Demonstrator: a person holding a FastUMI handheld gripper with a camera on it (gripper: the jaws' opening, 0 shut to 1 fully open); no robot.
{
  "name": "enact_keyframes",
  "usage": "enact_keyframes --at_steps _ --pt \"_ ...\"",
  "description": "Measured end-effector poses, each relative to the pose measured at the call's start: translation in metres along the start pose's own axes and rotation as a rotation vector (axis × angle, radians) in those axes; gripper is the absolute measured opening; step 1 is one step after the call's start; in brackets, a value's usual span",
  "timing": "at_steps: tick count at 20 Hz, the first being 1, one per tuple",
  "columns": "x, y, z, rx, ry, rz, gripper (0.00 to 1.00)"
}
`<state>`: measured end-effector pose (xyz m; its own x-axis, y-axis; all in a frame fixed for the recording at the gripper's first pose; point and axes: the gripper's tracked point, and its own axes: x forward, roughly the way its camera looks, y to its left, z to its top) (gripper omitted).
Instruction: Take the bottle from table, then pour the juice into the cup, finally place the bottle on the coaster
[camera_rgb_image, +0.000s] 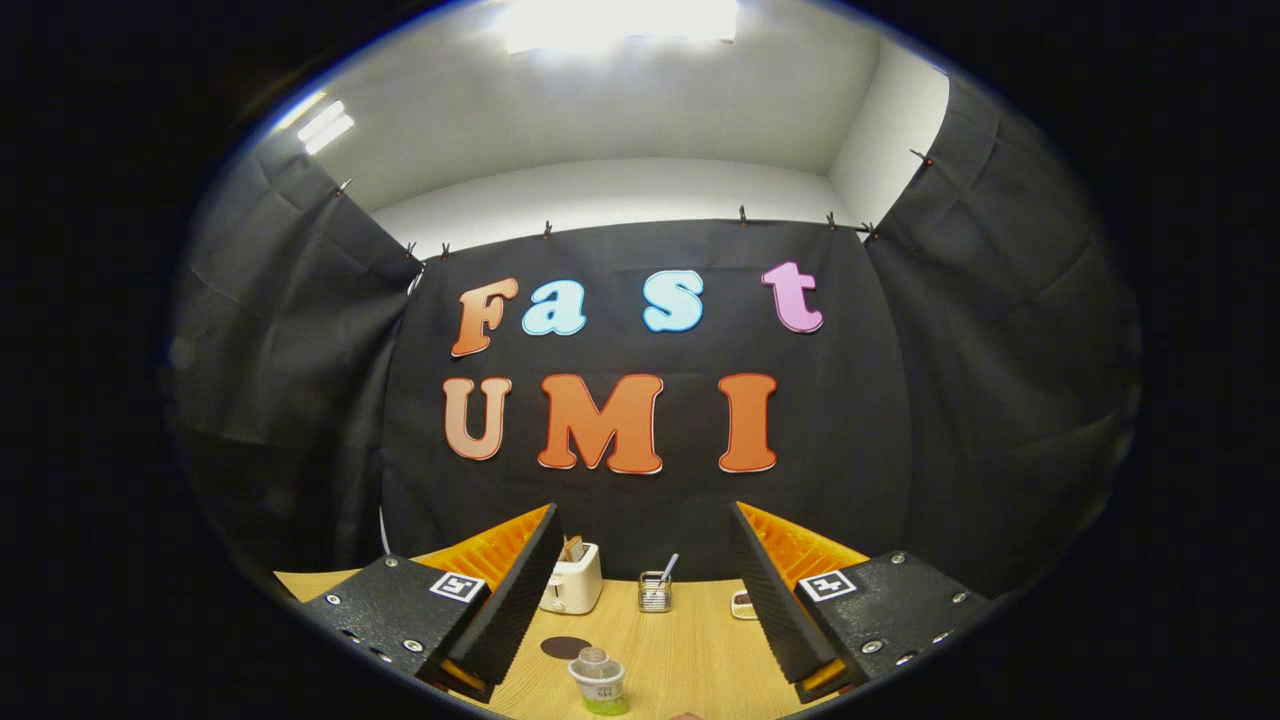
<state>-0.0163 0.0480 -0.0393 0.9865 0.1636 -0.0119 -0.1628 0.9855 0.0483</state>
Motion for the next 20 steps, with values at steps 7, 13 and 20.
enact_keyframes --at_steps 7,13,20 --pt "-0.003 0.017 -0.093 -0.047 0.118 0.025 0.98" --pt "-0.006 0.030 -0.161 -0.023 0.199 0.044 0.98" --pt "-0.001 0.046 -0.236 -0.038 0.279 0.045 0.98"
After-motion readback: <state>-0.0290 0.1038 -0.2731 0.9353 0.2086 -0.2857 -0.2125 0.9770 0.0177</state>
